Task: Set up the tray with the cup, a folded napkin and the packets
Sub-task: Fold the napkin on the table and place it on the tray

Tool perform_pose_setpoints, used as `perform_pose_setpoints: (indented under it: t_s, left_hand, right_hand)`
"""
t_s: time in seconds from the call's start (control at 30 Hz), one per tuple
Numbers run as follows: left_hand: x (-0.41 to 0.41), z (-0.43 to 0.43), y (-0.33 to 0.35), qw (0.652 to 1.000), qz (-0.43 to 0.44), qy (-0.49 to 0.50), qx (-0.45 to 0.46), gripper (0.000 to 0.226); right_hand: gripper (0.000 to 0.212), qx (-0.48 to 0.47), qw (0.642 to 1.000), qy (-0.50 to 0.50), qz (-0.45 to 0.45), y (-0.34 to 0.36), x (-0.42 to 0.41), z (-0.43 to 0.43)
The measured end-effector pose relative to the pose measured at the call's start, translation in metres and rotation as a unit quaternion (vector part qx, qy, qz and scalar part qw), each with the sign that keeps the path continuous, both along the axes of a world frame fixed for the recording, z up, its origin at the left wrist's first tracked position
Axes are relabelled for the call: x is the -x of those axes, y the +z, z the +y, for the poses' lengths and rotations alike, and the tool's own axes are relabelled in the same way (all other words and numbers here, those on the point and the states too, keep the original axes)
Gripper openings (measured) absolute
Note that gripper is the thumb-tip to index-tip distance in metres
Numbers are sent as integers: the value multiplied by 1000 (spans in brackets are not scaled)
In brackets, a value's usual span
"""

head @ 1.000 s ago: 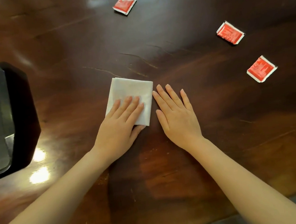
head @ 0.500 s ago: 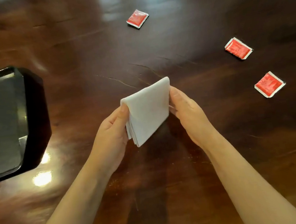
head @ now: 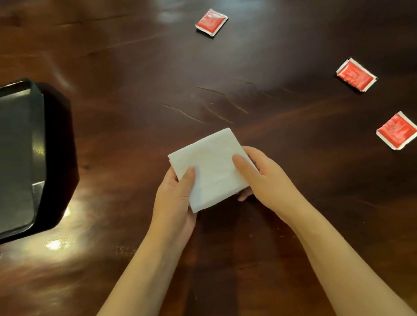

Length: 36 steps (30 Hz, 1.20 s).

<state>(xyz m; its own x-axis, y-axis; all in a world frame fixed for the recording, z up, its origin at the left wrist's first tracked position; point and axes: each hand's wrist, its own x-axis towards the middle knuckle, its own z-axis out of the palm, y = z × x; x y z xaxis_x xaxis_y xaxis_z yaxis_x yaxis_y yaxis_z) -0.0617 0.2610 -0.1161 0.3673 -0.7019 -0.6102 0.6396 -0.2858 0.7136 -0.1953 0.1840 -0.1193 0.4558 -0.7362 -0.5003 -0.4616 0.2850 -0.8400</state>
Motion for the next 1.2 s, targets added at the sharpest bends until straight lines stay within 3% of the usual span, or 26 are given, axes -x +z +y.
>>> perform_pose_setpoints:
  t_s: [0.1, 0.27, 0.5, 0.57, 0.7, 0.8, 1.0, 1.2]
  left_hand:
    - [4, 0, -3, 1000, 9, 10, 12, 31]
    - [19, 12, -8, 998, -59, -26, 5, 70]
    - [17, 21, -17, 984, -174, -41, 6, 72]
    - [14, 21, -14, 989, -132, -51, 42, 69]
    - [13, 24, -8, 993, 53, 0, 103, 55]
    - [14, 25, -4, 989, 96, 43, 104, 51]
    - [0, 18, 17, 993, 8, 58, 98, 40]
    - [-36, 18, 37, 987, -136, 68, 55, 32]
  right_hand:
    - [34, 31, 998, -35, 31, -8, -2, 5]
    - [35, 91, 991, -88, 53, -19, -10, 16]
    - [39, 18, 996, -82, -16, -13, 5, 22]
    - [38, -3, 992, -111, -59, -10, 9, 22]
    - [31, -10, 981, -158, -109, -5, 11, 20]
    - [32, -5, 979, -162, -121, -3, 9, 19]
    - [31, -3, 976, -163, -146, 8, -2, 14]
    - [27, 30, 972, -154, -177, 26, -50, 12]
